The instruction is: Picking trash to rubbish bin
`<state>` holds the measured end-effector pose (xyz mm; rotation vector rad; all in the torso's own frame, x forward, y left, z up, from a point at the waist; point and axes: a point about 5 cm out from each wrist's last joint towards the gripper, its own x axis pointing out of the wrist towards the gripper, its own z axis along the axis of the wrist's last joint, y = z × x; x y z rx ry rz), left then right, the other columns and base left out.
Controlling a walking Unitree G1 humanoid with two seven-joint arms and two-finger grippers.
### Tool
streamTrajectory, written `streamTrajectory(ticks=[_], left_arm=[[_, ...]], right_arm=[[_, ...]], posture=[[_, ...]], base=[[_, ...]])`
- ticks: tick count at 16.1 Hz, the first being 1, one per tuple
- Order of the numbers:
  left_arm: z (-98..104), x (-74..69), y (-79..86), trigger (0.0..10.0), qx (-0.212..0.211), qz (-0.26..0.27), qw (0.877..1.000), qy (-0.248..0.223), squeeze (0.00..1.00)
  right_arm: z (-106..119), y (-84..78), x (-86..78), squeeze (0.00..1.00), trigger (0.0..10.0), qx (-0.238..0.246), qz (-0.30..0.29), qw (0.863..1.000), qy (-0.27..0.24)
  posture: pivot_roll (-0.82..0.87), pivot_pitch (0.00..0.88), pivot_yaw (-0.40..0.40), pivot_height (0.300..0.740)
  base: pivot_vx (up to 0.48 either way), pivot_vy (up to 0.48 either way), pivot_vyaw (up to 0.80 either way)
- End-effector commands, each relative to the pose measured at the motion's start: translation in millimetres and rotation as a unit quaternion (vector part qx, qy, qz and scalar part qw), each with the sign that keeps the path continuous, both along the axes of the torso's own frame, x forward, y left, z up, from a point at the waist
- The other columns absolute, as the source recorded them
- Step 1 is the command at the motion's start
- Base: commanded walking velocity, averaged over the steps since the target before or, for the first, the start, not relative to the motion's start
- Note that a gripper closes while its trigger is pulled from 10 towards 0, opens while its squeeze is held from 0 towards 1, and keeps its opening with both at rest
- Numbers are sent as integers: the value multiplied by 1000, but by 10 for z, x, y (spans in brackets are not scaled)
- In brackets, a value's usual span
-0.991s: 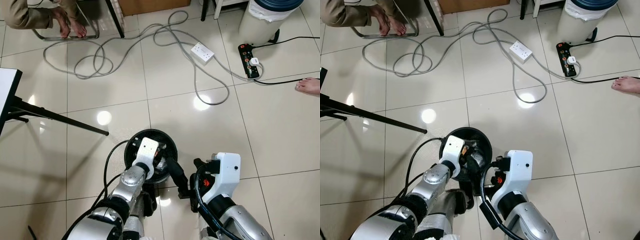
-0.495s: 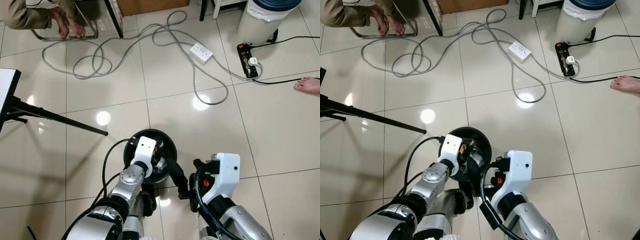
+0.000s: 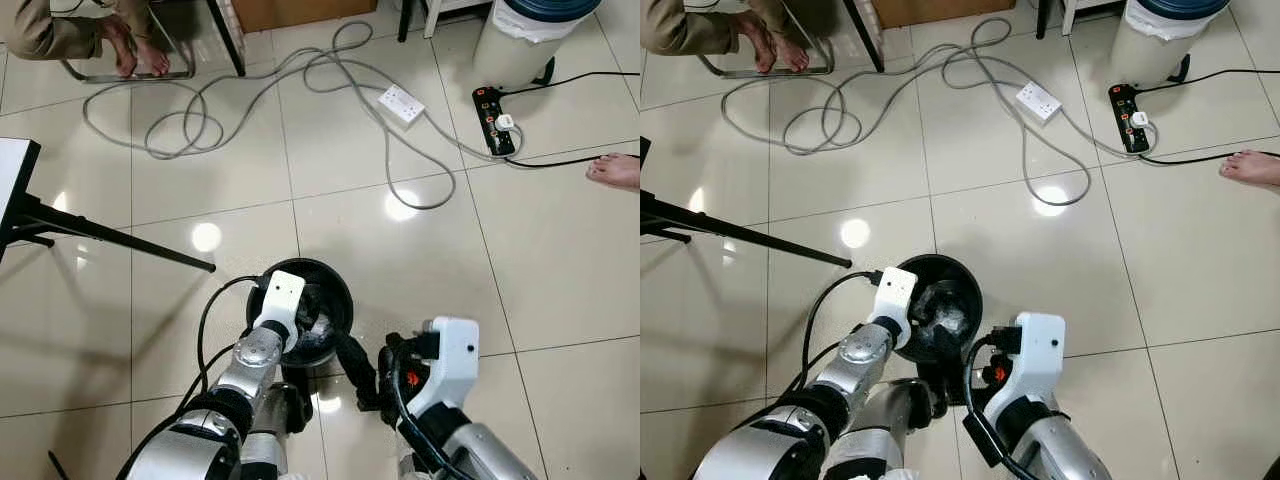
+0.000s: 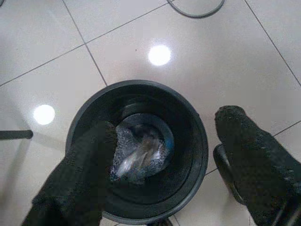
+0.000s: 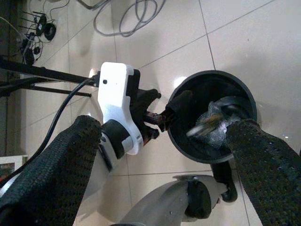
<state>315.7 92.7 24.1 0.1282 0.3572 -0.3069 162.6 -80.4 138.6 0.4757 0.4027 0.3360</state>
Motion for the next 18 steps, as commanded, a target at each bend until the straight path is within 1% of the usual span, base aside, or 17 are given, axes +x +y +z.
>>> streamTrajectory(ticks=[1,4,8,11,13,14,15,16,17,18], left_arm=[[-147,-112,60,10000,10,10,1000,28,1000],[-151,-116,68,10000,11,11,999,28,1000],[-137,-100,77,10000,11,13,1000,26,1000],[-96,-62,90,10000,3,16,1000,21,1000],[-13,5,120,10000,-10,20,1000,4,1000],[-5,12,126,10000,-10,20,1000,2,1000],[11,24,126,10000,-11,20,1000,-1,867],[31,38,138,10000,-15,20,1000,-6,0],[53,54,149,10000,-19,21,1000,-10,0],[118,97,195,10000,-28,25,999,-27,0]], right_arm=[[-17,57,-55,0,10000,31,-7,999,23],[-40,59,-78,0,10000,31,-8,999,30],[-50,36,-48,0,10000,26,-11,999,28],[-71,12,-26,0,10000,20,-12,999,27],[-87,-22,43,0,10000,9,-15,1000,18],[-86,-24,52,0,10000,9,-15,1000,16],[-93,-44,82,0,10000,2,-16,1000,12],[-95,-65,115,0,10000,-5,-19,1000,7],[-106,-93,154,0,10000,-11,-22,1000,1],[-95,-106,201,0,10000,-23,-18,1000,-12]], posture=[[-344,494,133,740],[-341,500,129,740],[-333,495,131,740],[-326,482,130,740],[-310,454,127,740],[-310,454,127,740],[-303,438,125,740],[-292,423,125,740],[-282,403,124,740],[-270,382,124,740]], base=[[0,0,0],[0,0,0],[0,0,0],[0,0,0],[0,0,0],[0,0,0],[0,0,0],[0,0,0],[0,0,0],[0,0,0]])
